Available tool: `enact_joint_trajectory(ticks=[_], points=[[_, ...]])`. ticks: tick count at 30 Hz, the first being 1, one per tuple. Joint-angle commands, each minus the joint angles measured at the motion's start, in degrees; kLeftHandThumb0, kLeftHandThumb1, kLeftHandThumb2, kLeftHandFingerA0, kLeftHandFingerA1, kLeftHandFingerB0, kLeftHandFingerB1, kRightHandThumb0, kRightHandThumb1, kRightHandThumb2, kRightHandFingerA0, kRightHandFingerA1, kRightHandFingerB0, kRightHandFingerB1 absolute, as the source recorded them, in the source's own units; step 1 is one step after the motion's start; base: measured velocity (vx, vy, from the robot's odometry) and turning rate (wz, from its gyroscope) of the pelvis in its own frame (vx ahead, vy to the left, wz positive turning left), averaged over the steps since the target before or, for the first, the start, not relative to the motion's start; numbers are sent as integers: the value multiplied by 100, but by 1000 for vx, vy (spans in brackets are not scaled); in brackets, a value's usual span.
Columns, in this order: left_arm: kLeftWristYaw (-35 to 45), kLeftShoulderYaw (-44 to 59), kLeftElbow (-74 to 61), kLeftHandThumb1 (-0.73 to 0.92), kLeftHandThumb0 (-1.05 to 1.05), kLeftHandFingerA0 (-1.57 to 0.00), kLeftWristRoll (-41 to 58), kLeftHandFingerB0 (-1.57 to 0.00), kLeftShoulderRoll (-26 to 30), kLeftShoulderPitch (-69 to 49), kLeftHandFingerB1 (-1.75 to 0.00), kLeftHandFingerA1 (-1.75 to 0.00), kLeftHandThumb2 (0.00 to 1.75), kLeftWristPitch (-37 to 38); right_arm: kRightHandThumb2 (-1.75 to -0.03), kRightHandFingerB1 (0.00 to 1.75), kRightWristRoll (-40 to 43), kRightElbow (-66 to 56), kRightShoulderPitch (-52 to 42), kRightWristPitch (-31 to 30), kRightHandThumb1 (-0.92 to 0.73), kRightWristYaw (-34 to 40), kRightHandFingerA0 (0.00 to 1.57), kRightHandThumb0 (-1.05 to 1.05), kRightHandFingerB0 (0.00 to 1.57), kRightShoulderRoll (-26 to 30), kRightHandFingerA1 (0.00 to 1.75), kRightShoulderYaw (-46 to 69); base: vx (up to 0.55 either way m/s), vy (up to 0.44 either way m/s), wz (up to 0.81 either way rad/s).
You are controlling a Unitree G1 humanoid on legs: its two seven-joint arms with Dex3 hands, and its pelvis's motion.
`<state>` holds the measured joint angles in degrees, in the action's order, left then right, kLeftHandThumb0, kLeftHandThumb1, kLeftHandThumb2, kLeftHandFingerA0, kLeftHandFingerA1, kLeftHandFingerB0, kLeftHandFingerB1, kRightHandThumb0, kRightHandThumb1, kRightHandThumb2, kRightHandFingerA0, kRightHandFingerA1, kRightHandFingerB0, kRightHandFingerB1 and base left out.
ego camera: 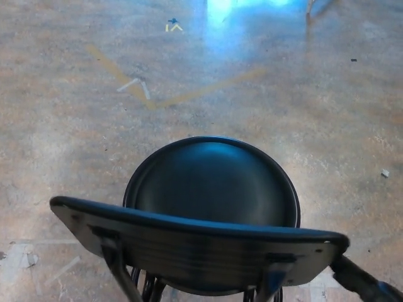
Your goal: Use the right hand to rotate the back of the chair to its left.
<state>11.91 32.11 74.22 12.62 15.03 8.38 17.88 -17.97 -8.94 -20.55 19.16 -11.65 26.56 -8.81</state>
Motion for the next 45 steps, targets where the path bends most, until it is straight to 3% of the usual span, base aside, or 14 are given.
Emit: enact_joint_trajectory(ticks=[1,3,9,12,13,17,25,29,30,31,33,34,38,45], points=[[85,-21,31,51,-48,-55,103,-53,19,11,-48,-52,54,25,-63,0,-544,-158,365,-338,-50,18,0,-103,0,-437,0,-563,0,0,0],[65,-57,32,51,-49,-56,66,-53,11,14,-47,-51,55,41,-99,0,-702,-260,473,-480,-55,-19,0,-96,0,-570,8,-772,0,0,0],[47,-84,32,51,-49,-56,67,-54,28,74,-47,-53,55,30,-100,0,-1185,-126,1268,-803,-56,-259,0,-90,0,-1231,5,-1897,0,0,0],[41,-97,41,50,-50,-56,64,-54,36,85,-47,-52,55,28,-98,6,-1361,63,1633,-1087,-55,-427,0,-78,0,-1663,13,-2538,0,0,0],[34,-93,44,50,-50,-57,75,-55,35,95,-47,-53,55,15,-57,0,-1378,140,1756,-1192,-44,-474,0,-104,0,-1774,0,-2692,0,0,0],[28,-107,44,38,-52,-57,72,-48,27,81,-58,-66,83,26,-57,0,-1583,461,2173,-1509,-48,-579,0,-105,0,-2252,0,-3325,0,0,0],[37,-144,55,53,-48,-54,49,-54,27,-14,-47,-50,55,27,-60,0,-1602,1074,2971,-1786,-50,-557,0,-105,0,-2941,0,-4004,0,0,-2],[20,-151,51,42,-54,-54,68,-47,-28,-51,-57,-63,83,36,-78,0,-1609,889,3092,-1923,-41,-561,0,-105,0,-2780,0,-3962,0,0,-5],[52,-148,42,51,-49,-56,82,-56,-36,-56,-48,-52,55,44,-102,12,-1570,794,3093,-1911,-56,-499,0,-95,0,-2627,25,-3785,0,0,0],[63,-129,43,50,-50,-55,106,-55,-49,-47,-48,-50,55,39,-77,0,-1508,644,3049,-1943,-45,-486,0,-104,0,-2432,0,-3565,0,0,0],[57,-141,42,51,-50,-56,91,-54,-49,-41,-47,-51,55,49,-102,12,-1469,440,2982,-1992,-55,-469,0,-100,0,-2162,25,-3318,0,0,5],[56,-130,42,51,-49,-57,104,-56,-74,-51,-48,-52,55,55,-77,0,-1414,376,2929,-1977,-44,-473,0,-102,0,-2071,0,-3230,0,0,8],[63,-84,40,47,-53,-58,148,-59,-137,-116,-51,-58,55,72,-96,15,-1077,158,2400,-1610,-50,-198,0,-92,0,-1345,26,-2386,0,0,14],[62,1,53,49,-53,-54,165,-56,-130,-226,-49,-54,54,84,-93,0,-312,1198,886,-218,-57,1031,0,-98,0,-537,9,-178,0,0,2]])
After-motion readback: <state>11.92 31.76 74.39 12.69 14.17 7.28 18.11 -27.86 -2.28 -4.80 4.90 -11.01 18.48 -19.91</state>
